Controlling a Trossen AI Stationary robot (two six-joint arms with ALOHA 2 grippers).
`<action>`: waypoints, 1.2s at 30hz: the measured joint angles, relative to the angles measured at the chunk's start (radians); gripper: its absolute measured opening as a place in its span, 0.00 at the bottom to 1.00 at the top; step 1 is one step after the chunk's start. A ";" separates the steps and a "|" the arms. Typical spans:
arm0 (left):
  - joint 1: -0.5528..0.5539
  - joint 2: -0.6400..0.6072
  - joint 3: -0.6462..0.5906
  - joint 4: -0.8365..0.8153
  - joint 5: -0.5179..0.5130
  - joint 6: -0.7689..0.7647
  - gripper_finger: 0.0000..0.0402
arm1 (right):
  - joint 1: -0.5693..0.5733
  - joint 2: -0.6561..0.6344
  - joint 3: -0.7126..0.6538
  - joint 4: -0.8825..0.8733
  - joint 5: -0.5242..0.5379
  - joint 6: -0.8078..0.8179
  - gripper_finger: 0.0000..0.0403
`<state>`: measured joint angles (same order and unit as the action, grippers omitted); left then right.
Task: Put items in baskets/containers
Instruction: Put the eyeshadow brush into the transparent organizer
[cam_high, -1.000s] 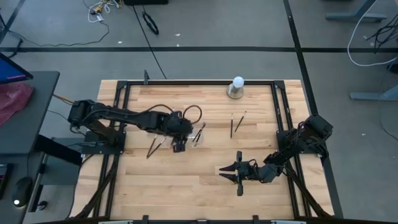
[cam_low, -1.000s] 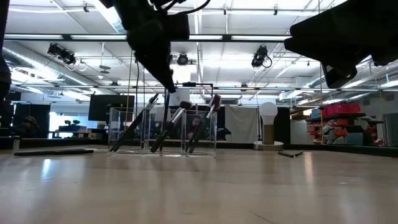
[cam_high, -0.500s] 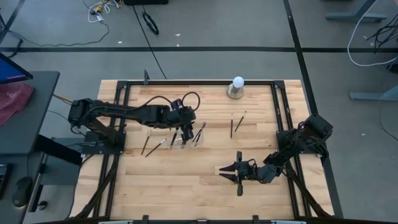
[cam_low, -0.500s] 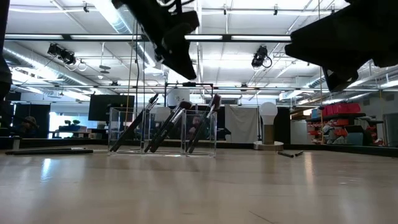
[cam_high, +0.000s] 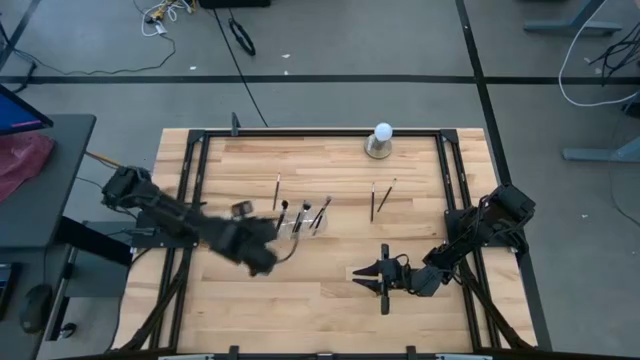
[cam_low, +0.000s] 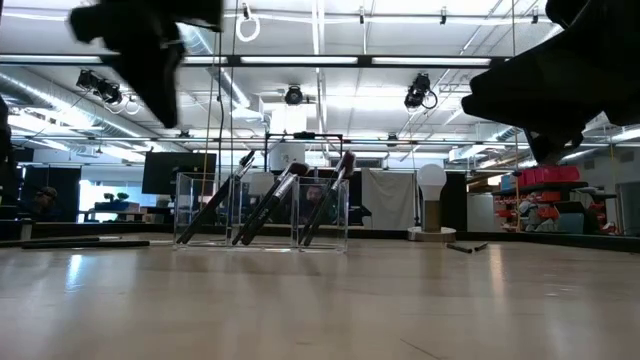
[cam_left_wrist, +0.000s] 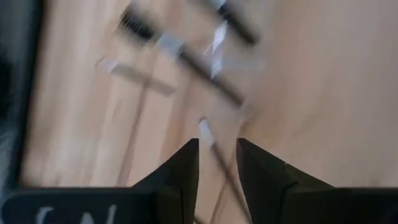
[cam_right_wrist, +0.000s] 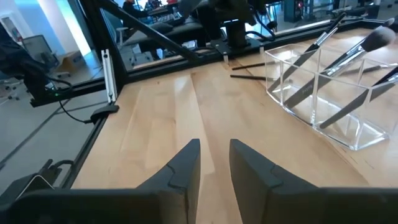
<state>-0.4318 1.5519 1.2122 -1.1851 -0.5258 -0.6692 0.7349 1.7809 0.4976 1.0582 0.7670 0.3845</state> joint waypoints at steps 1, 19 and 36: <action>-0.035 -0.009 -0.024 -0.035 -0.032 -0.091 0.28 | 0.000 0.000 0.000 -0.001 0.000 0.000 0.22; -0.231 -0.361 -0.639 0.177 -0.121 -1.017 0.57 | -0.018 0.000 0.000 0.002 0.003 -0.007 0.22; -0.196 -0.244 -0.888 0.565 -0.139 -1.077 0.43 | -0.026 0.000 0.000 0.004 0.003 0.001 0.22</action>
<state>-0.6274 1.3081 0.3244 -0.6200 -0.6649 -1.7458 0.7094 1.7809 0.4976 1.0626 0.7700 0.3857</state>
